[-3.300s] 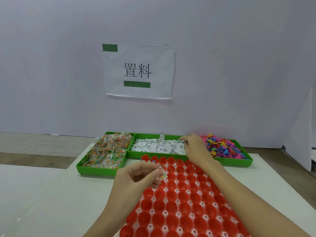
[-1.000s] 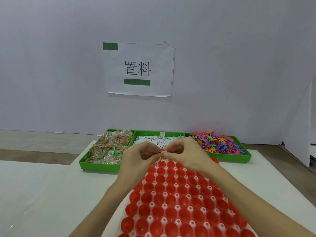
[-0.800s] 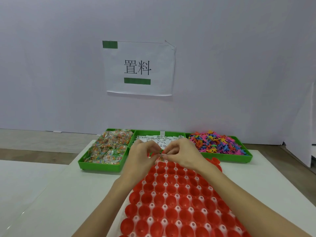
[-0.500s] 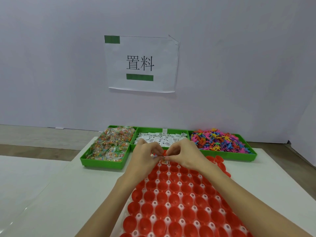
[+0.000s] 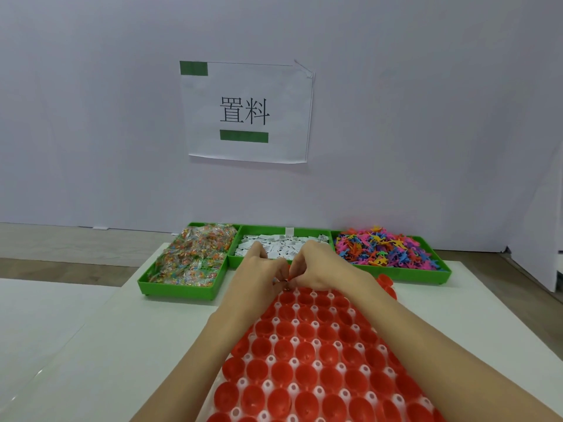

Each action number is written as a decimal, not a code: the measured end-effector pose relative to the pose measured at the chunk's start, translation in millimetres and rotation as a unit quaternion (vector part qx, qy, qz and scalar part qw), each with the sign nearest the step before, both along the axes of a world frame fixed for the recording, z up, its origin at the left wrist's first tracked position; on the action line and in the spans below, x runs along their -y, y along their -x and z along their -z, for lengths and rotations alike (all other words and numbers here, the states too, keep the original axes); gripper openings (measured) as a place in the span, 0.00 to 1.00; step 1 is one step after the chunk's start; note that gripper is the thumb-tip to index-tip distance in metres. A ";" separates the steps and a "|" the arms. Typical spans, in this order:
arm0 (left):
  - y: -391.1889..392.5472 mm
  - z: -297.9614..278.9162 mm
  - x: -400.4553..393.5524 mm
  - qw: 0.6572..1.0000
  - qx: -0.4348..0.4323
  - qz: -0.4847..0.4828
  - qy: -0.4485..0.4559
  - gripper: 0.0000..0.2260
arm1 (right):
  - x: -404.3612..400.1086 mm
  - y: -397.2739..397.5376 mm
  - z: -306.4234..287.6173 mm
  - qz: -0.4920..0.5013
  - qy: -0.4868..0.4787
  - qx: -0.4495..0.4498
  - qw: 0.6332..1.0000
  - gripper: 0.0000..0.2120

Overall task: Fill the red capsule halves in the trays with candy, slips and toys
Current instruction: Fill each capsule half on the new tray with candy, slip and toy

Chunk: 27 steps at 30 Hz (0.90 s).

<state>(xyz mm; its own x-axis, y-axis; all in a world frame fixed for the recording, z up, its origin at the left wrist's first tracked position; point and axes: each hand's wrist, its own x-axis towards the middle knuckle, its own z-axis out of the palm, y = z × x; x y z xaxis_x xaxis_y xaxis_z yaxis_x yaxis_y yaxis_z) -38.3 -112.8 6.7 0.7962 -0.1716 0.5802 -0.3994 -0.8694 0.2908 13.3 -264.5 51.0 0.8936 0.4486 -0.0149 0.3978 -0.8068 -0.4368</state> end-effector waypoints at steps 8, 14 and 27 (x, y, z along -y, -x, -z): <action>-4.8 0.9 1.2 0.999 -0.011 -0.021 -0.024 0.04 | -5.0 1.1 11.5 0.032 -0.016 0.030 0.999 0.03; -10.4 -4.9 -1.4 0.998 -0.050 -0.017 -0.038 0.08 | 2.6 0.0 7.2 -0.003 -0.046 0.005 0.999 0.08; -10.4 -20.4 -19.2 0.998 -0.051 -0.038 0.024 0.05 | 77.3 43.5 -9.7 0.014 -0.265 0.034 0.964 0.09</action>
<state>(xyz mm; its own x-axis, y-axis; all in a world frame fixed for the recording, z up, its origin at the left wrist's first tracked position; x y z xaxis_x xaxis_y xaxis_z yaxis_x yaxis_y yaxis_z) -27.9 -93.6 27.1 0.8608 -0.0833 0.5021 -0.3000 -0.8800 0.3682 -30.2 -341.9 60.6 0.8960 0.3535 0.2686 0.4218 -0.4889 -0.7636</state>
